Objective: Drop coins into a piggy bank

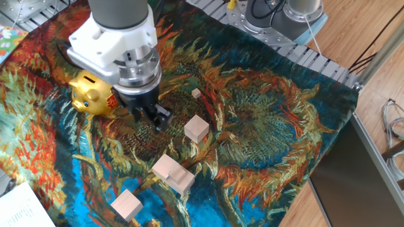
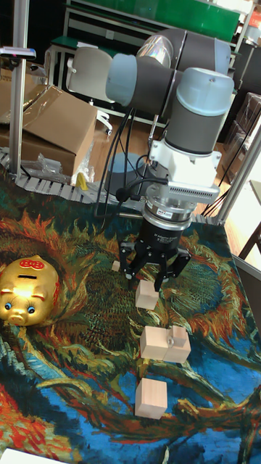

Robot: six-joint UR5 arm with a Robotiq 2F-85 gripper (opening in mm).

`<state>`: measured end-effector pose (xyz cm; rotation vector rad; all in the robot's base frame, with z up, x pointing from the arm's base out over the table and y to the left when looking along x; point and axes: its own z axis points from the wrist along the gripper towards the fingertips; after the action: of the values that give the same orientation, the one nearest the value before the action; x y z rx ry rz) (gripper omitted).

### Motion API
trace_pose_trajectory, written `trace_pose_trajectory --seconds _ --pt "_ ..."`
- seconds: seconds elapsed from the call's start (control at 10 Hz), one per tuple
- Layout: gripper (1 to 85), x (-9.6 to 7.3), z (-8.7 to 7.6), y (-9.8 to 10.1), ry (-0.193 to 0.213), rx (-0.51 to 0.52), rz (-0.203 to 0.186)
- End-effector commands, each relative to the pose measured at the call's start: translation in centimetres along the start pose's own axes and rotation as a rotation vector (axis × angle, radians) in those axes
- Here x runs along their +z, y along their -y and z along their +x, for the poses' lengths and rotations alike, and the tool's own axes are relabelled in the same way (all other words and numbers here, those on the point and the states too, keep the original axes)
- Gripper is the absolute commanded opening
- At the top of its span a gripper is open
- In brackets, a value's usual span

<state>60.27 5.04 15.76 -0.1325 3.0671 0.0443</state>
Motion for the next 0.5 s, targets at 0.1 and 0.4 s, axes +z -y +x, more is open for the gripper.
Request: trace_pose_trajectory --seconds 0.1,0.4 --pt "51.0 -0.29 -1.37 -0.15 0.060 -0.043 -0.010" --pt "51.3 -0.29 -1.43 0.37 0.062 -0.073 0.011"
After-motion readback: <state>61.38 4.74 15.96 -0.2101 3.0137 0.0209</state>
